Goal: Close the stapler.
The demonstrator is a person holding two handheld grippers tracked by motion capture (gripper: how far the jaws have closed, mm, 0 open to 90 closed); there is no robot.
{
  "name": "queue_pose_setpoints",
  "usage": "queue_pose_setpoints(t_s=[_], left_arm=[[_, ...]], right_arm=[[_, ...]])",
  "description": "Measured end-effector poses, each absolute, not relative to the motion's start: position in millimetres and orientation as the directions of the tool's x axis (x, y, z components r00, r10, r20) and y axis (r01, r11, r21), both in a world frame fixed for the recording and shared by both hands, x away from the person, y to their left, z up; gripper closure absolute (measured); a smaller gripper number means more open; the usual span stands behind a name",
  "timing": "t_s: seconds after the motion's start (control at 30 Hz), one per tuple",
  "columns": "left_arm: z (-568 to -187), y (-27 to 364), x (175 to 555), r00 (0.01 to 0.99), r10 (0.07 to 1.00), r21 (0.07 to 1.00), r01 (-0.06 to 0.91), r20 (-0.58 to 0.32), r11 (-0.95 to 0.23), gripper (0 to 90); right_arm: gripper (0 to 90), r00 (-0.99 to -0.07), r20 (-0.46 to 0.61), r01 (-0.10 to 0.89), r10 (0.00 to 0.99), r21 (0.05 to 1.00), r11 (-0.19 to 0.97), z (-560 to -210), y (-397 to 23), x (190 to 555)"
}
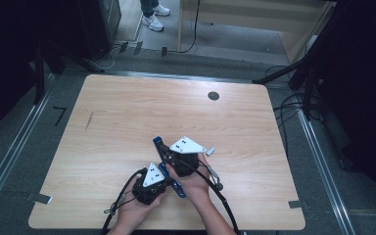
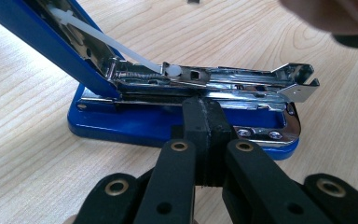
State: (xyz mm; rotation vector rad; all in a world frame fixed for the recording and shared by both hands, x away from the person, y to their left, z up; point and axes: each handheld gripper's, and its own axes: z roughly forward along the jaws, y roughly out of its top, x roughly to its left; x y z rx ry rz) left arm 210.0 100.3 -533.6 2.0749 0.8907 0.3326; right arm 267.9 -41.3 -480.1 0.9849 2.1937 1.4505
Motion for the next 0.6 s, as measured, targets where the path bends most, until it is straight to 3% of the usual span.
queue_pose_setpoints(t_s=[0.6], left_arm=[[-533,100,210,0.715,0.695,0.781,0.476,-0.077,-0.404,90.0]], right_arm=[[90.0,-0.707,0.126,0.441,0.696,0.848,0.294,-497,-29,286]])
